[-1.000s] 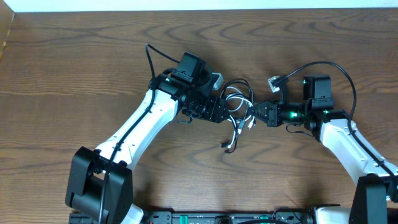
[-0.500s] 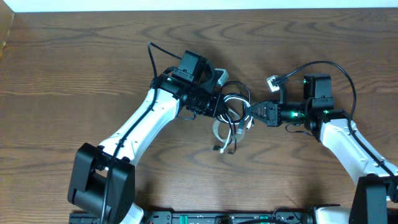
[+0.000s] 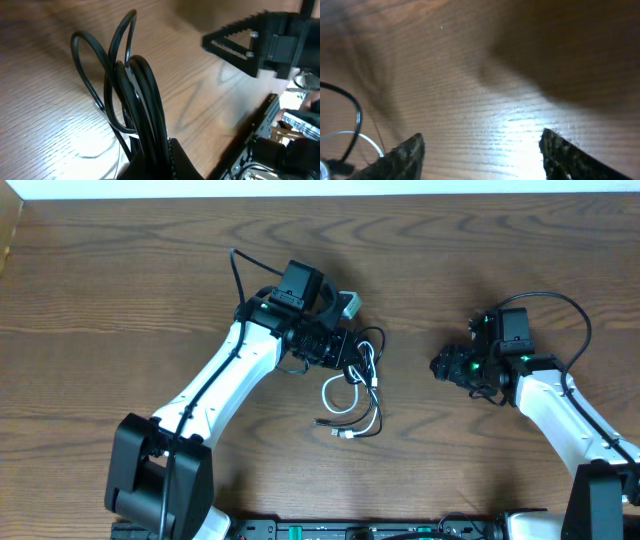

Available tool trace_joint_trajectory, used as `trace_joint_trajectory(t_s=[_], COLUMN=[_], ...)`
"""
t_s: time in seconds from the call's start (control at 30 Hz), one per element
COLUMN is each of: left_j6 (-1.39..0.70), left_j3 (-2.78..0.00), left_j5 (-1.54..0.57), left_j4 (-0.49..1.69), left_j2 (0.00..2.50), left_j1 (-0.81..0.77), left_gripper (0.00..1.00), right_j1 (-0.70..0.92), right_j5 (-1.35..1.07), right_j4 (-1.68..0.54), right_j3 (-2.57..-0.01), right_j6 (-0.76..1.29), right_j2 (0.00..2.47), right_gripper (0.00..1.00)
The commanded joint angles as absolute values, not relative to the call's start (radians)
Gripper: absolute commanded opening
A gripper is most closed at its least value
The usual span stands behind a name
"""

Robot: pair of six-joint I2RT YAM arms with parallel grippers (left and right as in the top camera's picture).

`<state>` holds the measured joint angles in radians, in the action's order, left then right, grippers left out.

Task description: Untangle cables

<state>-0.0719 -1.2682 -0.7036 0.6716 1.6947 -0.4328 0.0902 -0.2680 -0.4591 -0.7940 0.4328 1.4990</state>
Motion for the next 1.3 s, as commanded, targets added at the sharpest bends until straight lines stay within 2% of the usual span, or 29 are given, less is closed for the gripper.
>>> trace_joint_trajectory(t_s=[0.0, 0.17, 0.27, 0.47, 0.63, 0.8, 0.93, 1.03, 1.07, 1.1, 1.13, 1.17, 1.27], left_j6=[0.005, 0.184, 0.243, 0.243, 0.227, 0.228, 0.227, 0.227, 0.227, 0.227, 0.227, 0.227, 0.228], left_j3=[-1.262, -1.262, -1.262, -1.262, -1.262, -1.262, -1.262, -1.262, -1.262, -1.262, -1.262, -1.262, -1.262], left_j5=[-0.853, -1.247, -1.382, -1.382, -1.261, -1.259, -1.26, -1.274, -1.274, -1.274, -1.274, -1.273, -1.25], left_j4=[0.659, 0.65, 0.649, 0.648, 0.647, 0.642, 0.642, 0.641, 0.641, 0.641, 0.639, 0.638, 0.643], left_j2=[1.659, 1.659, 1.659, 1.659, 1.659, 1.66, 1.66, 1.66, 1.66, 1.66, 1.66, 1.66, 1.66], left_j1=[-0.427, -0.412, -0.396, -0.379, -0.376, -0.376, -0.376, -0.377, -0.377, -0.377, -0.377, -0.377, -0.376], left_gripper=[0.07, 0.08, 0.08, 0.08, 0.07, 0.08, 0.08, 0.08, 0.08, 0.08, 0.08, 0.08, 0.08], right_j1=[0.093, 0.093, 0.093, 0.093, 0.093, 0.093, 0.093, 0.093, 0.093, 0.093, 0.093, 0.093, 0.093], right_j5=[-0.287, -0.483, -0.625, -0.951, -1.274, -1.41, -1.409, -1.406, -1.406, -1.406, -1.403, -1.385, -1.168], right_j4=[-0.441, -0.375, -0.319, -0.228, -0.142, -0.094, -0.093, -0.093, -0.093, -0.093, -0.091, -0.09, -0.122], right_j3=[-0.798, -0.798, -0.798, -0.798, -0.798, -0.798, -0.798, -0.798, -0.798, -0.798, -0.798, -0.798, -0.798], right_j6=[0.379, 0.319, 0.264, 0.176, 0.141, 0.141, 0.141, 0.141, 0.141, 0.141, 0.141, 0.142, 0.265], right_j2=[1.504, 1.504, 1.504, 1.504, 1.504, 1.504, 1.504, 1.504, 1.504, 1.504, 1.504, 1.504, 1.504], right_gripper=[0.72, 0.74, 0.75, 0.69, 0.7, 0.67, 0.47, 0.43, 0.37, 0.27, 0.06, 0.01, 0.01])
